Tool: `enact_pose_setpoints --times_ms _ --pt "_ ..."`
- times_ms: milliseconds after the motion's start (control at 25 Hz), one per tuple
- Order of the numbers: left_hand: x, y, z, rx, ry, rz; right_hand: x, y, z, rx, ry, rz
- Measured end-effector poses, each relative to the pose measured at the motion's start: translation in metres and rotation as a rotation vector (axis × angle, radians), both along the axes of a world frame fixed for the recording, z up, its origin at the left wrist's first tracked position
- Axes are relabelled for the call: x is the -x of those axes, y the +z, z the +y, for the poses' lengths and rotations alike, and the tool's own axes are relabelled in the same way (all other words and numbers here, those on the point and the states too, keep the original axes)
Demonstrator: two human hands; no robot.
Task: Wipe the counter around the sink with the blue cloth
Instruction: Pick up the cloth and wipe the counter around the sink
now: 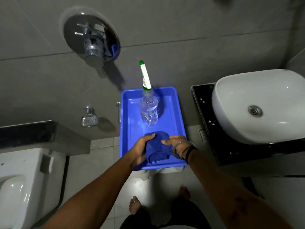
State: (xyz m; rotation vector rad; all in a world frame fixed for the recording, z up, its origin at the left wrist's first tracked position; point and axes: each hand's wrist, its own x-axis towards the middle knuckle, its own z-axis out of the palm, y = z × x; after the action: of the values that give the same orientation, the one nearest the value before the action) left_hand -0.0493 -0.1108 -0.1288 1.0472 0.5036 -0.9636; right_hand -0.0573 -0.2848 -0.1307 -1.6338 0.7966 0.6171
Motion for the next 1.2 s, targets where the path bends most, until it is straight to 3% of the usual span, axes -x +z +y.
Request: enact_pose_setpoints --times_ms 120,240,320,480,600,680,760,840,1040,1200 --pt "0.004 0.012 -0.013 0.040 -0.078 -0.005 0.017 0.012 -0.009 -0.084 -0.152 -0.063" --pt "0.004 0.026 -0.041 -0.089 -0.114 -0.006 0.039 0.030 -0.032 -0.096 -0.193 -0.099" --pt "-0.002 0.027 -0.047 -0.258 -0.048 -0.106 0.039 0.044 -0.038 -0.070 -0.148 -0.119" --pt "0.029 0.053 -0.158 -0.762 -0.063 -0.614 0.072 0.087 -0.152 0.054 -0.330 -0.266" --pt "0.059 0.041 -0.227 -0.822 -0.161 -0.994 0.091 0.112 -0.237 0.181 -0.511 -0.400" --pt "0.083 0.015 -0.269 -0.774 -0.440 -1.112 0.095 0.119 -0.286 0.280 -0.567 -0.469" --pt "0.115 -0.020 -0.305 -0.751 -0.870 -1.178 0.096 0.114 -0.327 0.372 -0.537 -0.493" --pt "0.134 -0.047 -0.321 -0.875 -1.112 -1.245 0.093 0.103 -0.353 0.446 -0.475 -0.509" --pt "0.128 -0.065 -0.320 -0.904 -1.106 -1.400 0.075 0.076 -0.353 0.836 -0.301 -0.638" --pt "0.132 -0.061 -0.328 -0.917 -1.165 -1.392 0.055 0.038 -0.352 0.964 0.041 -0.347"
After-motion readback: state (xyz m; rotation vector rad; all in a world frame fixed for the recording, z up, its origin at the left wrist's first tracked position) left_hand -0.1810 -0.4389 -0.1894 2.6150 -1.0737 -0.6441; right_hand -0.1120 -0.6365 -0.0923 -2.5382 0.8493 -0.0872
